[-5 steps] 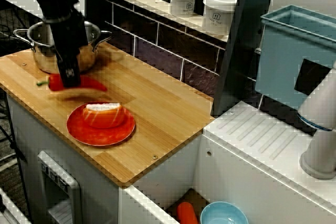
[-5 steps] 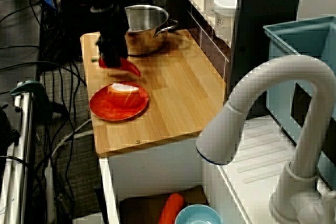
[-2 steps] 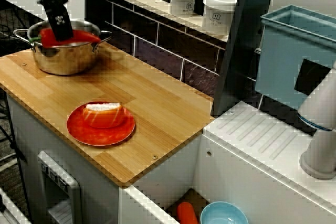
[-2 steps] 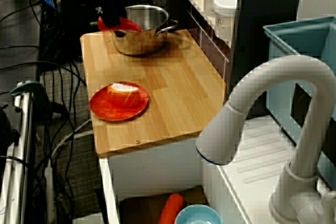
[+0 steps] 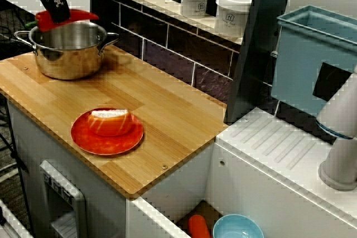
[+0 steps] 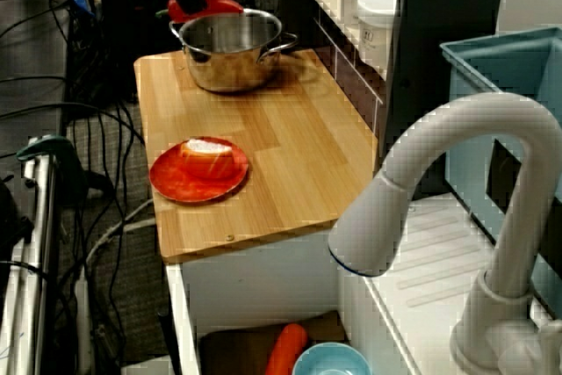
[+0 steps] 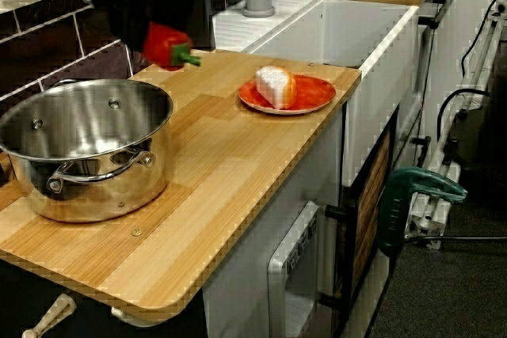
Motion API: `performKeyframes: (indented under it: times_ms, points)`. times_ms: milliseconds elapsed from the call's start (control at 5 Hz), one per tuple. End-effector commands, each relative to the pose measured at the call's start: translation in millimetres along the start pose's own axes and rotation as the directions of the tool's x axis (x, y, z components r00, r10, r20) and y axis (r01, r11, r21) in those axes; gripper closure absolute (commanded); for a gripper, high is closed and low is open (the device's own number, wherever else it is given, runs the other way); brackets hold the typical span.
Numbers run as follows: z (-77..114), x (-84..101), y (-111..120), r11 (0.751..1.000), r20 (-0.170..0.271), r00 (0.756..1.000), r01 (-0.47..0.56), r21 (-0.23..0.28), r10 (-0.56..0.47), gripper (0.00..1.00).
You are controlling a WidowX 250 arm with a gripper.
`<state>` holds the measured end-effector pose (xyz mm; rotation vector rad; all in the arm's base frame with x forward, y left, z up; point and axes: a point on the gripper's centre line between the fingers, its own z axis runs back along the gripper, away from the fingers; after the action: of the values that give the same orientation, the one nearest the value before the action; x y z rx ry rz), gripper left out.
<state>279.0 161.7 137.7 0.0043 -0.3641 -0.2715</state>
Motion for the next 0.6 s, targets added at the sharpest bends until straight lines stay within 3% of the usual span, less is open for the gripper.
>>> performKeyframes:
  times_ms: [0, 200, 400]
  points:
    - [6.2, 13.8, 32, 0.996, 0.026, 0.999, -0.043, 0.073, 0.041, 1.0]
    - [0.2, 12.6, 29, 0.997, 0.01, 0.999, -0.039, 0.067, 0.038, 0.0]
    - [-2.2, 8.3, 18, 0.998, 0.005, 1.0, -0.013, 0.06, 0.012, 0.0]
